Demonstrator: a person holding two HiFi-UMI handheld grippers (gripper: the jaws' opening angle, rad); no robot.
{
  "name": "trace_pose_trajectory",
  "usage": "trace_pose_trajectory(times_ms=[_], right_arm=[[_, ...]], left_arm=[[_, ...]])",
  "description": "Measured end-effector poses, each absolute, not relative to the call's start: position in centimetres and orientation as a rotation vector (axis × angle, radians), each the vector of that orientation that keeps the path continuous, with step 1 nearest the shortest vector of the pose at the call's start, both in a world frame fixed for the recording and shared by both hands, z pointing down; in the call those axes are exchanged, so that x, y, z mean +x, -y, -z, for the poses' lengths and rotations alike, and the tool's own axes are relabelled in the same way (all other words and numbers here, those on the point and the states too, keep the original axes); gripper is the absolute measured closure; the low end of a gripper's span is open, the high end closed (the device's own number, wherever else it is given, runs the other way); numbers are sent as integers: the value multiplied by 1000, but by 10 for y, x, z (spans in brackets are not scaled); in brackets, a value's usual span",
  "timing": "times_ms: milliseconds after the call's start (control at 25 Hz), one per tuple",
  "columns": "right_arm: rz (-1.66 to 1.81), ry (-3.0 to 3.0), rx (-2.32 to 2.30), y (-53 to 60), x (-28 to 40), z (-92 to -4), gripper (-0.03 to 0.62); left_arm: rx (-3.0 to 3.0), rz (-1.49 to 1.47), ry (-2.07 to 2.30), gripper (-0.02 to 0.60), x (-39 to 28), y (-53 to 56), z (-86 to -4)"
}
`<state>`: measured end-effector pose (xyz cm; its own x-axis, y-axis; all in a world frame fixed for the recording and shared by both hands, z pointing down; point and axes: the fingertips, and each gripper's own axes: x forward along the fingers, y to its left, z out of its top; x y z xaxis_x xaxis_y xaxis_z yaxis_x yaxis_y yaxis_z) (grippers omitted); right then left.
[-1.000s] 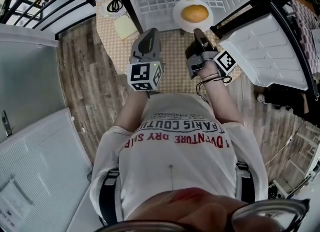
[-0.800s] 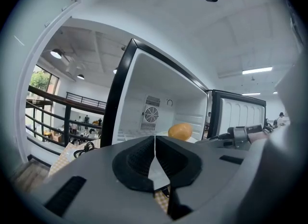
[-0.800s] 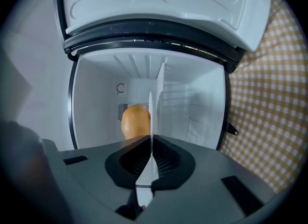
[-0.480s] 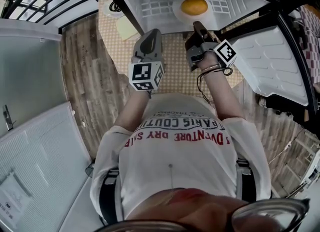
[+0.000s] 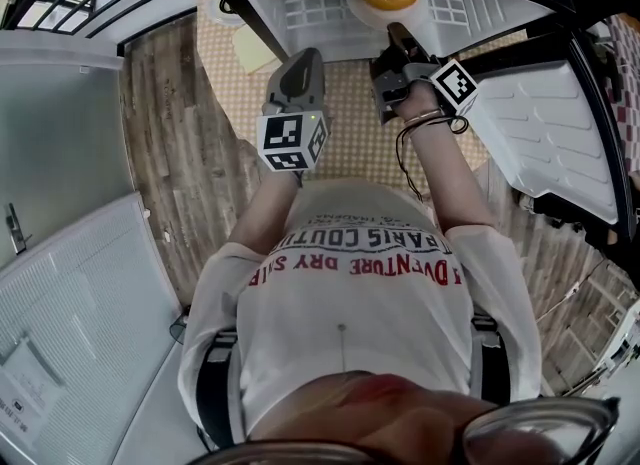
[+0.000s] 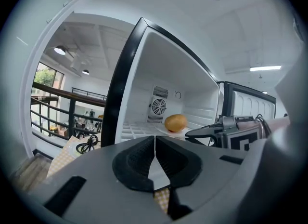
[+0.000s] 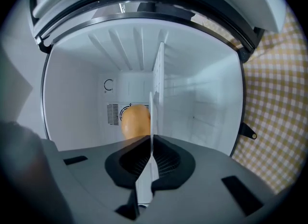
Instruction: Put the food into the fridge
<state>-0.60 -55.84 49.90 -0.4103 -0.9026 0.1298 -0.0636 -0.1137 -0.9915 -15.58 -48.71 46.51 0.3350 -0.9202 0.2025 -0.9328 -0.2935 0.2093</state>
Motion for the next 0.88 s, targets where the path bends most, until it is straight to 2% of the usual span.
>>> trace_pose_trajectory(times_ms=[600, 640, 720, 880], right_arm=[[1600, -1519, -1097, 574, -10, -496, 560], [1580, -1552, -1096, 574, -11, -492, 547], [1537, -1622, -1087, 575, -13, -484, 442], [1507, -1673, -1081, 574, -14, -475, 378]], left_arm=[[2296, -78, 1643, 554, -153, 498, -475], [2298, -80, 1639, 554, -151, 498, -475], [2304, -81, 1631, 554, -148, 498, -475], [2313, -75, 1616, 554, -144, 496, -473]])
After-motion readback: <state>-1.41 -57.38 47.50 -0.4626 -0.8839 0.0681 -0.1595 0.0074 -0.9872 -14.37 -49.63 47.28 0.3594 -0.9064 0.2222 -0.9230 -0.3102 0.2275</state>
